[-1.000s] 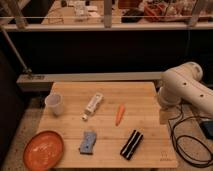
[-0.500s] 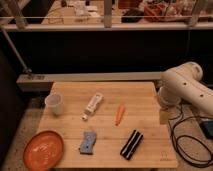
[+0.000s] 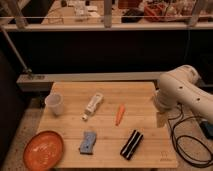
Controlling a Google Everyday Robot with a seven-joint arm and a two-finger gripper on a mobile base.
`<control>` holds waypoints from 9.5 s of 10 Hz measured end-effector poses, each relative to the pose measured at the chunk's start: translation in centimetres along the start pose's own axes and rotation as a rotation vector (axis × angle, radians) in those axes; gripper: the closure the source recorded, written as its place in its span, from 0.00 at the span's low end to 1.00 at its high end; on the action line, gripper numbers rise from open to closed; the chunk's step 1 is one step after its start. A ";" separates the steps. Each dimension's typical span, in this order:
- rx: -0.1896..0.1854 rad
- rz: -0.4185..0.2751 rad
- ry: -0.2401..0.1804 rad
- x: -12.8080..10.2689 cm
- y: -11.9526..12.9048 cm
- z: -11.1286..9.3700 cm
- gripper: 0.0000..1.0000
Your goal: Place the eraser in the ceramic cup
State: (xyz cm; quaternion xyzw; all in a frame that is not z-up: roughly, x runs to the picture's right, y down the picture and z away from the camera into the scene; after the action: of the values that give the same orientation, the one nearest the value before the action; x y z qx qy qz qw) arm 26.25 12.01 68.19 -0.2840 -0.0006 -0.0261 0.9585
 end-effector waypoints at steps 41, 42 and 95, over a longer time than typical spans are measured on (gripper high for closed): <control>0.007 -0.403 -0.185 -8.9 7.1 7.1 0.20; 0.005 -0.405 -0.191 -9.0 7.2 7.3 0.20; -0.009 -0.470 -0.314 -20.8 6.3 6.5 1.00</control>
State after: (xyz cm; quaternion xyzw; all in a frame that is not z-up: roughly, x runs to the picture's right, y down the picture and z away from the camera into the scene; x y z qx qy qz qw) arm 5.86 21.89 69.89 -0.2810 -0.2146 -0.2033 0.9130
